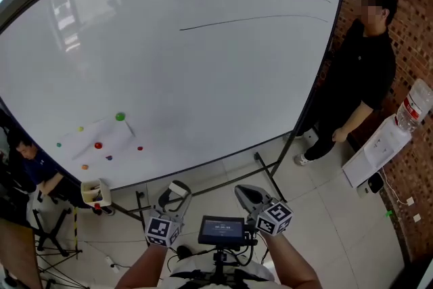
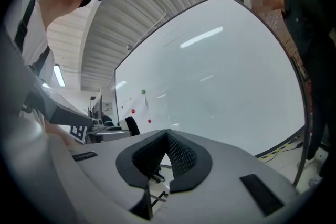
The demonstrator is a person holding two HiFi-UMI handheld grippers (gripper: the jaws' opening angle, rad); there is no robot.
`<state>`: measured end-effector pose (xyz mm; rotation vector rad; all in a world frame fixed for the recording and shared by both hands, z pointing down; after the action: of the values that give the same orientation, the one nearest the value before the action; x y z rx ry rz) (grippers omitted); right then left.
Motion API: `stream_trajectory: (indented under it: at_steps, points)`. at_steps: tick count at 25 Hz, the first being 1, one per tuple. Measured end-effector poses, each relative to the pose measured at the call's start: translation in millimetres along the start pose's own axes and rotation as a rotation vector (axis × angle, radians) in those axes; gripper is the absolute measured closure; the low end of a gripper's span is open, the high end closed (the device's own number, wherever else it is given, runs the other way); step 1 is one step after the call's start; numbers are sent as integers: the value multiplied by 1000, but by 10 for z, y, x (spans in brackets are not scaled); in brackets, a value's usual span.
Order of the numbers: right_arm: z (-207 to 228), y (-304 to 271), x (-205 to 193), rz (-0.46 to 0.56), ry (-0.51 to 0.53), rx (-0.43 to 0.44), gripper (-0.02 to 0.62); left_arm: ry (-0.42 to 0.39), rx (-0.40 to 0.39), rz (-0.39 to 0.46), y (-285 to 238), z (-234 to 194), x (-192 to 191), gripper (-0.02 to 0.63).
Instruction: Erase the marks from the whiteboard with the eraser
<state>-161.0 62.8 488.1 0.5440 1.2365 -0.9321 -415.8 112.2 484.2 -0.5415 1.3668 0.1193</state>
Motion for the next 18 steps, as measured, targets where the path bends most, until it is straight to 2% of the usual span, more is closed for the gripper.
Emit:
stream_trajectory:
  at_steps: [5,11,18]
  points:
    - [281,669,66,9,0,-6,580,-7,-43,17,-277,654,187,327]
    - [486,1259,234,50,28,-31,580,-18,-149,86,-450,1224,518,324]
    - [583,1386,470,126,39,-20,580,-41,-103,107,-328,1270,815,324]
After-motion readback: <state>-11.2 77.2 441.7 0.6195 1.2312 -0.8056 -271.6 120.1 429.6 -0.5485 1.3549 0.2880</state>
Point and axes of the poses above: the fingertips, and each gripper's own axes: y backward along the fingers, z to its right, x out of its top, the point moved 7 cm from there along y, backward along the fingers, and after that the axes turned 10 degrees about -z, right-handed, at the moved point
